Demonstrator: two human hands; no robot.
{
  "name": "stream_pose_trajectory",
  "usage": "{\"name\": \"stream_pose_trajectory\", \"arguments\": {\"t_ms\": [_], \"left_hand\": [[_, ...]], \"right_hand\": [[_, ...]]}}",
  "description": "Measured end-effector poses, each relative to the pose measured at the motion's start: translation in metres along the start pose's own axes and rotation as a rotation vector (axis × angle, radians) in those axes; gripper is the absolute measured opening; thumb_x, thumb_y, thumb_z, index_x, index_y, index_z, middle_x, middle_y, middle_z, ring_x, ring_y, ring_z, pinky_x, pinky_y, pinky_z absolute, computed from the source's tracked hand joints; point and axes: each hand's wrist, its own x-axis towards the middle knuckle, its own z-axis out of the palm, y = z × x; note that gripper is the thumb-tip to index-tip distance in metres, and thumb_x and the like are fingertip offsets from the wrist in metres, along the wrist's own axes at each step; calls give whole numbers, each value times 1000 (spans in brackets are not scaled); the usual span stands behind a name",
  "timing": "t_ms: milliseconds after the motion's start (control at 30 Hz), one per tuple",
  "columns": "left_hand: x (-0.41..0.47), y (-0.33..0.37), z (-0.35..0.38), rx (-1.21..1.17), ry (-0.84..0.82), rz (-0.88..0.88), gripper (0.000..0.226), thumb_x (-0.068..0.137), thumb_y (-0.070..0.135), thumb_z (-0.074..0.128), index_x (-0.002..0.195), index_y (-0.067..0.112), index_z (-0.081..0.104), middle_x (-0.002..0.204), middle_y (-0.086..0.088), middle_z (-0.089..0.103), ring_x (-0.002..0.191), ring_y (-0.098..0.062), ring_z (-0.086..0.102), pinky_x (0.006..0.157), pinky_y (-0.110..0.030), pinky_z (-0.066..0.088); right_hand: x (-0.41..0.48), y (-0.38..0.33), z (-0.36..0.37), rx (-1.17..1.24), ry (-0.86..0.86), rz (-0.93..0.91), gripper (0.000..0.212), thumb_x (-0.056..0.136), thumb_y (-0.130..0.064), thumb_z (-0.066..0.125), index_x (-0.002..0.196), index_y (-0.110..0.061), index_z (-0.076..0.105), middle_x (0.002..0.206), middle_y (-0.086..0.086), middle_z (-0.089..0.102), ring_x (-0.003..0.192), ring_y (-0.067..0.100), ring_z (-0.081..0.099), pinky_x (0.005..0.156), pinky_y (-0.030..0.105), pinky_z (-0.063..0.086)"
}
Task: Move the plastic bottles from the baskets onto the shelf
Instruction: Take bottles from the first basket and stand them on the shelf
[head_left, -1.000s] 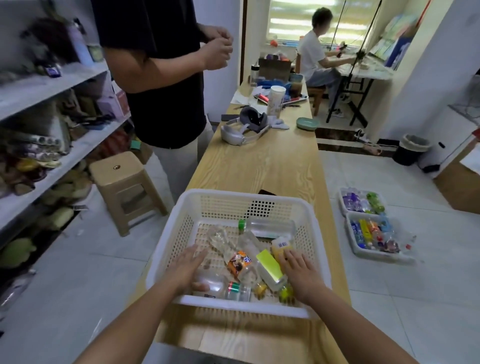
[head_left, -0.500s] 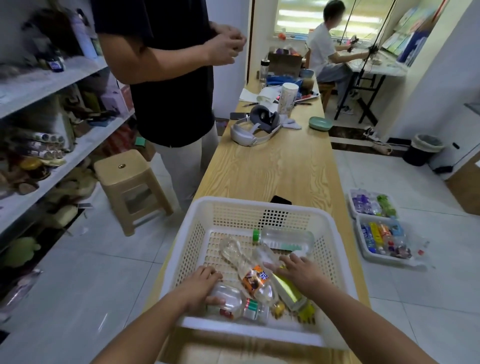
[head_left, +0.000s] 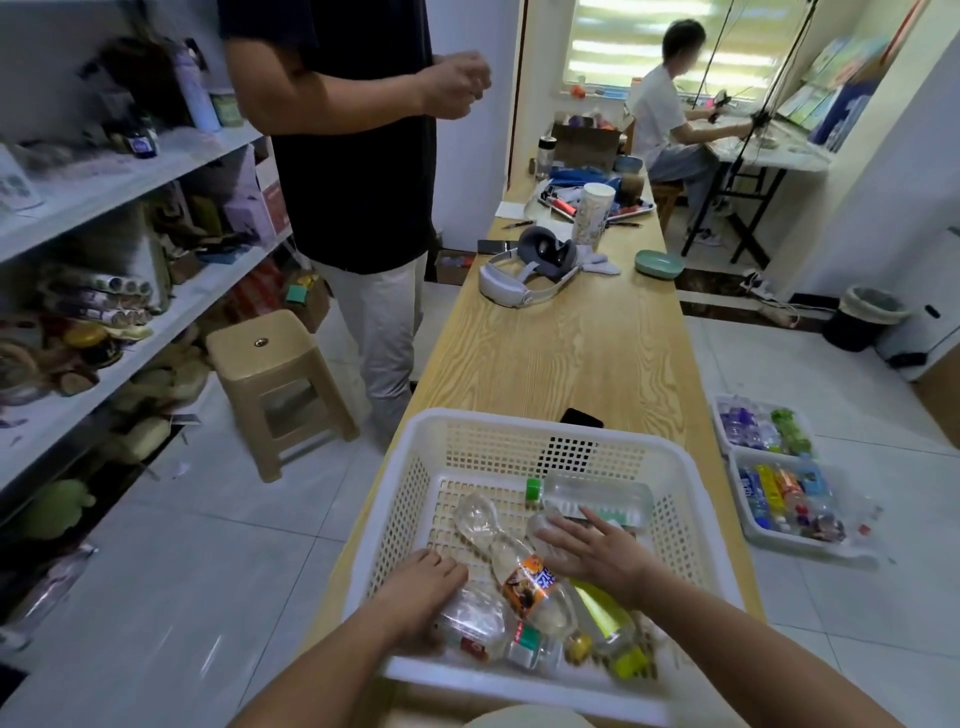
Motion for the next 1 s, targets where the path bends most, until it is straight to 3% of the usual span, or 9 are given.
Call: {"name": "stream_pose_trajectory", "arguments": {"t_ms": [100,167,300,400,467,600,733,867,1000], "left_hand": [[2,1,-2,36,44,8,57,77,35,71,125,19,45,129,-2,52,119,-21,45,114,-32,22],[0,2,-6,16,70,-13,48,81,28,68,122,19,46,127,-2,53,118,-21,45,110,-30,25],[-3,2,-13,-23,115,-27,31,87,12,57,116,17,48,124,-5,54,111,-22,45,97,-30,33],[-6,2,-15,-114,140,-46,38,84,18,64,118,19,47,128,0,50,116,-20,43,101,-29,31],[-8,2,-16,-291,149,-110,47,80,31,71,119,24,46,126,4,49,115,-15,43,99,-27,35],[-9,4,-27,-957,267,-352,53,68,30,83,105,27,45,108,10,54,95,-7,55,75,-23,52],[-9,-3,-44,-1482,365,-370,35,77,15,79,104,16,58,95,2,69,89,-16,66,63,-18,51],[-8,-11,-46,-1696,428,-390,23,82,16,74,103,16,65,94,-4,75,92,-24,71,69,-27,56],[-6,-10,-41,-1747,326,-379,44,74,24,81,112,12,63,100,-6,74,90,-20,72,72,-30,58]], "right_hand": [[-8,3,1,59,-21,-1,85,63,-38,81,138,-41,40,155,1,27,139,25,33,109,54,30],[-13,2,5,129,-32,3,89,47,-40,88,127,-43,48,144,1,48,131,24,47,97,50,47],[-15,3,9,339,11,-61,84,75,-3,71,143,-32,32,161,0,1,146,23,-4,104,49,42],[-23,13,7,391,-11,-13,73,85,9,53,141,-30,29,158,-11,-14,148,19,-6,84,46,52],[-25,19,12,357,-11,-5,68,88,9,48,141,-30,28,160,-11,-7,148,19,-1,75,44,53],[-35,19,10,293,13,-8,59,86,-4,58,138,-25,38,158,-5,20,144,27,25,82,45,55],[-34,19,5,270,-29,44,80,39,-34,91,109,-36,53,126,-9,62,107,15,65,74,33,59],[-24,-3,13,246,-15,110,79,33,-48,89,107,-52,59,121,-8,66,105,21,67,73,34,59],[-22,-25,2,236,-67,202,51,28,-55,88,74,-54,66,111,-16,69,101,28,68,66,35,58]]}}
